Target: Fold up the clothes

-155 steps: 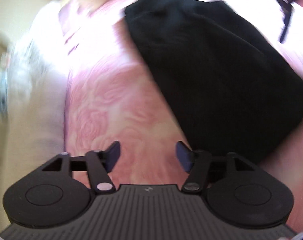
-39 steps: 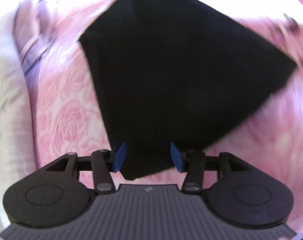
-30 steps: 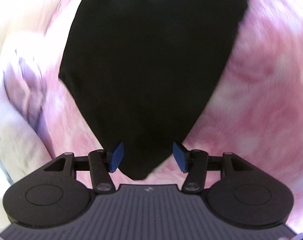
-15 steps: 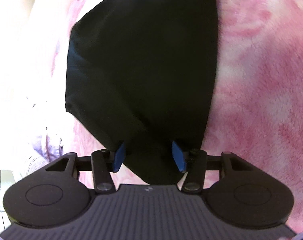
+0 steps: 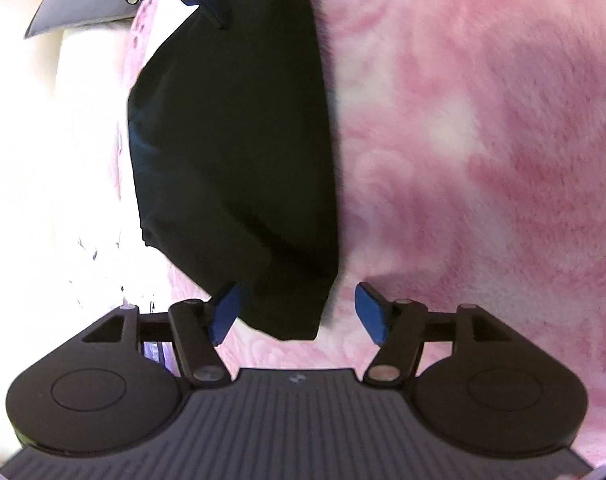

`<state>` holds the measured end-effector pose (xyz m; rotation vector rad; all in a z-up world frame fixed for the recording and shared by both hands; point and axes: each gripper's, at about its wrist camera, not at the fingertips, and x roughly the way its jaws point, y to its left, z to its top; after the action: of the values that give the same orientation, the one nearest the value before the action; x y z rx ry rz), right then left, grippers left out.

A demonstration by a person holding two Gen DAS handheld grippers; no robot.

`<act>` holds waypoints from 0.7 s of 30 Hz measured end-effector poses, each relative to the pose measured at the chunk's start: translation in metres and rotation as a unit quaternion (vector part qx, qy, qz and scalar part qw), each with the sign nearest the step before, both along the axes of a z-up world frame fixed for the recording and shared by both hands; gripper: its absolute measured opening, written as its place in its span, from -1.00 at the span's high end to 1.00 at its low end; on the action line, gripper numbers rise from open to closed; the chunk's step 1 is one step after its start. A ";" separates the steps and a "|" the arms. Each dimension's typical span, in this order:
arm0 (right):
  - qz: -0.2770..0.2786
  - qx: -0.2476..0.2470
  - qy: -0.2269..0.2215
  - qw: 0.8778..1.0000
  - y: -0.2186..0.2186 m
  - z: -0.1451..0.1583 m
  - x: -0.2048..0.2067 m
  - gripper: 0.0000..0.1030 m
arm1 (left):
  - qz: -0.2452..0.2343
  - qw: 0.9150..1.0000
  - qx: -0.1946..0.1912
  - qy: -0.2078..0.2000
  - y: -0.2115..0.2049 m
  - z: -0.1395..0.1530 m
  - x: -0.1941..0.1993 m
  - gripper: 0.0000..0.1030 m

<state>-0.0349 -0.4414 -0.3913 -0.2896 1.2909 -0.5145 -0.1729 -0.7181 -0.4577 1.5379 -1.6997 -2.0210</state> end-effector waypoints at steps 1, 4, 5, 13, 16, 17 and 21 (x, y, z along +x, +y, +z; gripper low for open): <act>0.001 0.006 -0.001 1.000 0.000 -0.001 0.001 0.14 | 0.001 1.000 -0.008 0.002 -0.001 -0.003 -0.004 -0.16; -0.004 0.022 -0.013 1.000 -0.003 0.004 -0.003 0.50 | 0.003 1.000 -0.028 -0.002 -0.008 -0.011 -0.021 -0.17; -0.006 0.028 -0.018 0.999 -0.005 0.008 -0.005 0.57 | 0.009 0.999 -0.032 -0.009 -0.007 -0.019 -0.025 -0.16; 0.007 0.041 -0.036 0.998 -0.024 0.085 -0.067 0.85 | 0.150 0.984 0.088 0.050 0.016 0.048 -0.070 0.59; 0.008 0.035 -0.009 0.999 -0.024 0.105 -0.109 0.85 | 0.182 0.971 0.142 0.070 0.058 0.069 -0.103 0.60; 0.007 0.036 0.005 0.999 -0.021 0.104 -0.123 0.85 | 0.192 0.965 0.160 0.076 0.072 0.076 -0.114 0.60; -0.008 0.030 0.061 0.998 -0.003 0.084 -0.175 0.80 | 0.221 0.948 0.214 0.085 0.132 0.071 -0.155 0.59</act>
<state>-0.2099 -0.4440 -0.3070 -0.2639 1.4267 -0.4757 -0.3279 -0.5859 -0.3865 1.6082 -0.7862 -2.2661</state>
